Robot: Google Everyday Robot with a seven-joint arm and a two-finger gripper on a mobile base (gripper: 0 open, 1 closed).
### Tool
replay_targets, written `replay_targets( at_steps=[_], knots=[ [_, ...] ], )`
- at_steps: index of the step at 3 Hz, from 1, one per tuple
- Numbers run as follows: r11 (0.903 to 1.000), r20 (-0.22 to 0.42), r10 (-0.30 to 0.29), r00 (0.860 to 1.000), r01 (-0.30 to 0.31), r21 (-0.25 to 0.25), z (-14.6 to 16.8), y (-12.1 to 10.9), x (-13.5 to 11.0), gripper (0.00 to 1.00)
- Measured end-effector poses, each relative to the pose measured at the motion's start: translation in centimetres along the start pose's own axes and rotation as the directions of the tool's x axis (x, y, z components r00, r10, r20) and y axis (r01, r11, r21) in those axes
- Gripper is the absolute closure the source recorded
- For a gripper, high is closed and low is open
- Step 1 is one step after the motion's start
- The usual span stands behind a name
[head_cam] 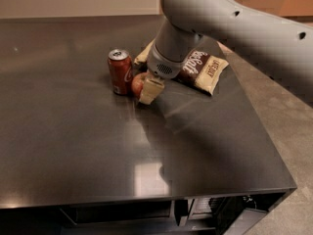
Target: Move apple near coke can
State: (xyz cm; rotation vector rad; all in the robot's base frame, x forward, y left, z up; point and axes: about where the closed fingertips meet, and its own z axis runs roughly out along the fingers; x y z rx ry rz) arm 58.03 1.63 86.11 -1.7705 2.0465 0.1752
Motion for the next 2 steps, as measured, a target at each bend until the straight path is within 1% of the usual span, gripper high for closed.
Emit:
replay_targets(
  at_steps=[1,2],
  knots=[
    [1.0,0.0,-0.002,1.0,0.002,-0.001,0.04,0.07,-0.06,0.0],
    [1.0,0.0,-0.002,1.0,0.002,-0.001,0.04,0.07,-0.06,0.0]
  ],
)
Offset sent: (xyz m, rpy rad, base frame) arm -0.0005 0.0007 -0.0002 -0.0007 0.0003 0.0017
